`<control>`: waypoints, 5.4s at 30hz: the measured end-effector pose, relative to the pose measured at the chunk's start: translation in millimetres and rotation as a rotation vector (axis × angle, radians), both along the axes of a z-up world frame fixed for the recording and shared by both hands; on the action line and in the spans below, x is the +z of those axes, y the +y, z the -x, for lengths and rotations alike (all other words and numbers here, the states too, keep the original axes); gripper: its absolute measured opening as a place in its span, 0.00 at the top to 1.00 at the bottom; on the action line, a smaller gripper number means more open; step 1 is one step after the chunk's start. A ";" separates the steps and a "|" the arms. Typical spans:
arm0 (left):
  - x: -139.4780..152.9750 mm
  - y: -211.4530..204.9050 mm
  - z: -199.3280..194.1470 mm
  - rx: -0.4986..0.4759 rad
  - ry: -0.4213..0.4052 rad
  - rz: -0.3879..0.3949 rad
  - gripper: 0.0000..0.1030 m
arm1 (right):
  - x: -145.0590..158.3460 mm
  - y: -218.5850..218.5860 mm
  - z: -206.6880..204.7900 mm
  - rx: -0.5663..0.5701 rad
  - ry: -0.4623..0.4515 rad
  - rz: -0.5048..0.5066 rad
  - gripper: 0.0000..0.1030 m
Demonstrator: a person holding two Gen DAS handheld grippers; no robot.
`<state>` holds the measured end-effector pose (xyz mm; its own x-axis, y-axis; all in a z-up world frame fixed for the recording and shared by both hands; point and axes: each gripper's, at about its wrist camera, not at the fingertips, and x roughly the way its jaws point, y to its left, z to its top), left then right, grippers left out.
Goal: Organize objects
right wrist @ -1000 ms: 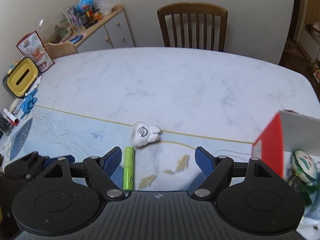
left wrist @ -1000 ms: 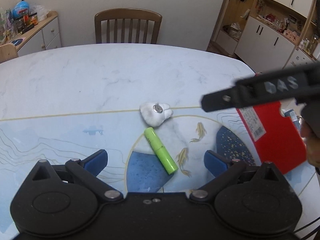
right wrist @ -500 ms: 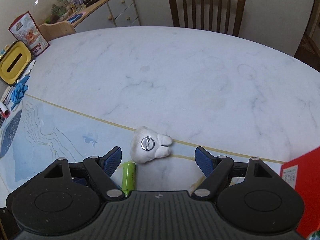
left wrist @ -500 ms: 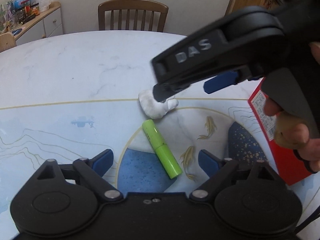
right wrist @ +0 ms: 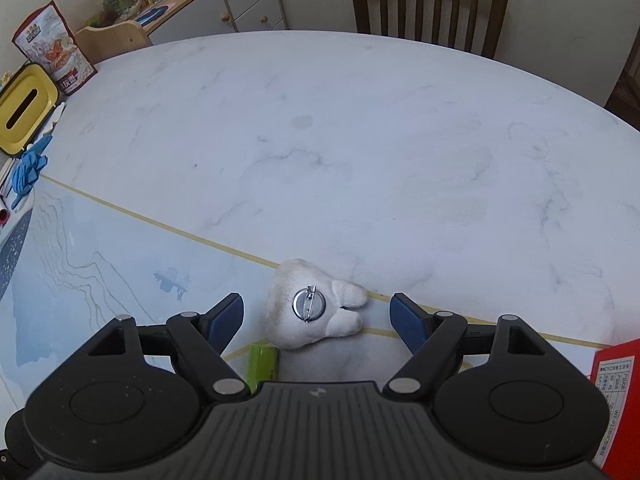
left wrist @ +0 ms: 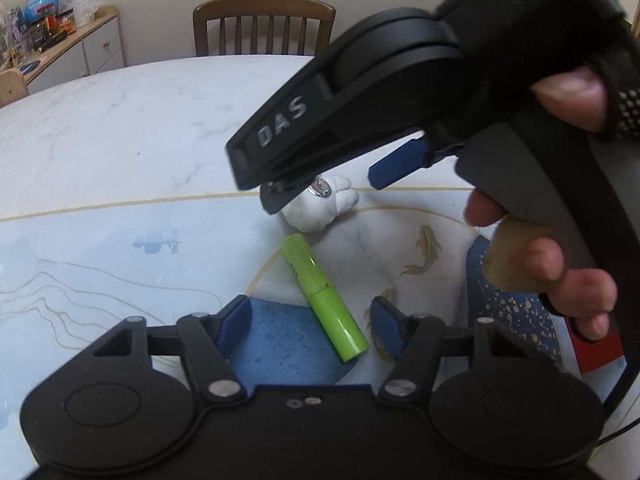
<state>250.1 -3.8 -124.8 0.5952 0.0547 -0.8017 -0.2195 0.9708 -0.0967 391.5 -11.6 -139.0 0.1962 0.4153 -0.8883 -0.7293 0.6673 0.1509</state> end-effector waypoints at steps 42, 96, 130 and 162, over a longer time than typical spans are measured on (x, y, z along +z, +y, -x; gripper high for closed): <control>23.3 25.0 32.6 0.024 -0.010 0.097 0.86 | 67.7 -114.2 70.5 -0.092 -0.032 -0.066 0.52; 99.4 -233.9 -54.7 -0.218 0.008 0.146 0.86 | 79.3 -433.1 -12.0 -0.326 -0.107 -0.055 0.52; 25.1 -268.8 -110.0 -0.251 0.287 0.088 0.75 | 41.9 -410.5 -28.4 -0.237 -0.093 0.022 0.45; 128.1 -235.3 -11.3 -0.335 -0.073 0.006 0.30 | 114.5 -426.4 67.2 -0.364 -0.258 -0.250 0.35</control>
